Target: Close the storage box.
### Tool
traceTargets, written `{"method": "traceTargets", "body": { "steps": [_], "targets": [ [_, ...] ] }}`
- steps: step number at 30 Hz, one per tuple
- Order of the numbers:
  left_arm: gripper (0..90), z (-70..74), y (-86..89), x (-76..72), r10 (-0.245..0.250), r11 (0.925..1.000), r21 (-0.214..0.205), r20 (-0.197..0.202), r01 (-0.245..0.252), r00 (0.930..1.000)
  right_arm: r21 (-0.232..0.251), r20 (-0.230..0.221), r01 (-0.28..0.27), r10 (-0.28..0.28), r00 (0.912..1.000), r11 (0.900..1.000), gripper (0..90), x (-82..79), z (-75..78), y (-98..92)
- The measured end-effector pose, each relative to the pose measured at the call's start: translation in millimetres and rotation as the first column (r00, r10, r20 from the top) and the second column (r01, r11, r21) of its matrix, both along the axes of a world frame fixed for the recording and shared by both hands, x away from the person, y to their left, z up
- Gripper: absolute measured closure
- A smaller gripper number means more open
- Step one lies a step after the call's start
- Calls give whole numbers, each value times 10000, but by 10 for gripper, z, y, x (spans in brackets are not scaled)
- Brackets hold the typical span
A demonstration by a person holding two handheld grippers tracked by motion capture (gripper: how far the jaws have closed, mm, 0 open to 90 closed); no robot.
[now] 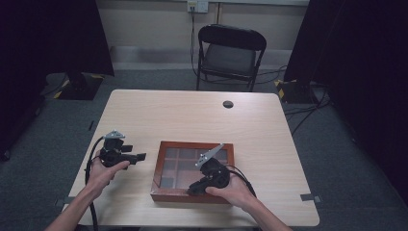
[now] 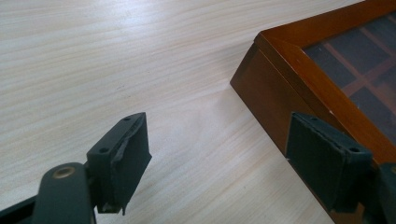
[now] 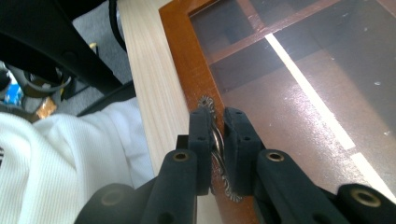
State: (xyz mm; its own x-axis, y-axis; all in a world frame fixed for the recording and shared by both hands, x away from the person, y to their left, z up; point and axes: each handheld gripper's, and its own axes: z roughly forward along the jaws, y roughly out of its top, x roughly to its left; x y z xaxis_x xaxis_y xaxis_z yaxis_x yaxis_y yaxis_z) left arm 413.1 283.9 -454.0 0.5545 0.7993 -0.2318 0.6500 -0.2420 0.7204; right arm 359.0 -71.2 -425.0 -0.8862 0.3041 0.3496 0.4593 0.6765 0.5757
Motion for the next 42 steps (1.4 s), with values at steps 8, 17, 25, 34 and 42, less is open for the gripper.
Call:
{"method": "traceTargets", "body": {
  "steps": [8, 17, 25, 34, 42],
  "targets": [
    [211, 3, 5, -2, 4, 10000, 68, 4, -4, 10000, 1066, 473, 1125, -1181, 9919, 9879, 508, 66, 105, -135],
    [211, -23, -12, 23, -106, 9998, 178, -80, 108, 9999, 1843, 542, 3403, -3553, 9332, 9221, 277, 271, 219, -511],
    [207, 2, 45, 23, -6, 9989, 479, -1, 6, 10000, 2063, 933, 4934, -5190, 8497, 8450, 145, 357, 276, -965],
    [195, -9, 192, -24, 217, 9936, 1113, -306, -182, 9993, 1362, 1104, 6933, -7063, 6993, 7077, 146, 328, 112, -1563],
    [189, -197, 278, -92, 613, 9845, 1673, -506, -520, 9968, -409, 1619, 7879, -7741, 6121, 6145, 148, 312, -303, -1872]
  ]
}}
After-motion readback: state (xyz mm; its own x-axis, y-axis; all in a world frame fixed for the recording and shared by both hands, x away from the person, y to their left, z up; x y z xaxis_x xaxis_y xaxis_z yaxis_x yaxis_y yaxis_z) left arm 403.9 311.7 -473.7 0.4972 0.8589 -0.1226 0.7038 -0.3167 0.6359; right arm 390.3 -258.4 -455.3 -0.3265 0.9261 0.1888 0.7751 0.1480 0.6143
